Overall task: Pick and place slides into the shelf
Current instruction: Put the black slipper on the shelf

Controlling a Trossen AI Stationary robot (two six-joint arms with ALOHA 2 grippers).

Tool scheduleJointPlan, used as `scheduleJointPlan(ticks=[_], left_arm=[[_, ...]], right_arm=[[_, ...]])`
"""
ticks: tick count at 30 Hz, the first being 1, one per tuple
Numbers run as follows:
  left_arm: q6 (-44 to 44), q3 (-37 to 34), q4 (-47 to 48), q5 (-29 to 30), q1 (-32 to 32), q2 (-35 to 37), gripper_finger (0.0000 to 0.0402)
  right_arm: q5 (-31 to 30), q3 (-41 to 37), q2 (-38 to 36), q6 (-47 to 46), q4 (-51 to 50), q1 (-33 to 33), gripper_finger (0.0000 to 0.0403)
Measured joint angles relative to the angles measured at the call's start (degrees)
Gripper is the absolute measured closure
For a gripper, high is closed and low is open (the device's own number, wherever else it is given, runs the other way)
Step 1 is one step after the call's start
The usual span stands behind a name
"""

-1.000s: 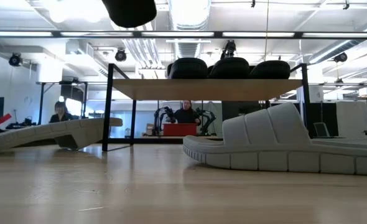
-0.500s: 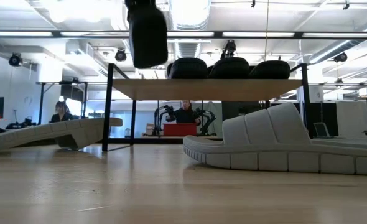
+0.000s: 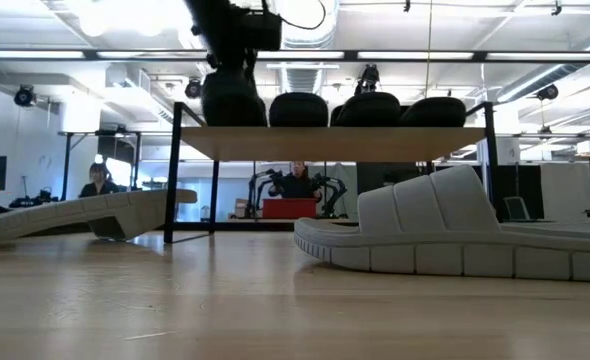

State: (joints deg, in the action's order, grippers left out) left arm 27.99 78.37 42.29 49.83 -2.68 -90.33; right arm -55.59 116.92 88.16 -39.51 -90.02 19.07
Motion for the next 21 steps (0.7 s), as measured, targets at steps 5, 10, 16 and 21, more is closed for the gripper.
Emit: scheduleJointPlan(ticks=[5, 10, 16, 21], left_arm=[[0.97, -3.29, -0.69, 0.32, -0.04, 0.18, 0.0402], [0.94, -4.39, -2.27, 1.02, -0.26, 0.38, 0.0398], [0.94, -4.04, -4.71, 0.95, -0.39, 0.49, 0.0346], [0.94, -4.04, -3.41, 0.83, -0.39, 0.68, 0.0291]], right_arm=[[0.01, 0.00, 0.00, -0.34, 0.00, 0.00, 0.0268], [0.00, 0.00, 0.00, -0.37, 0.00, 0.00, 0.0268], [0.09, 0.00, 0.00, -0.39, 0.00, 0.00, 0.0268], [0.38, 0.00, 0.00, -0.39, 0.00, 0.00, 0.0268]])
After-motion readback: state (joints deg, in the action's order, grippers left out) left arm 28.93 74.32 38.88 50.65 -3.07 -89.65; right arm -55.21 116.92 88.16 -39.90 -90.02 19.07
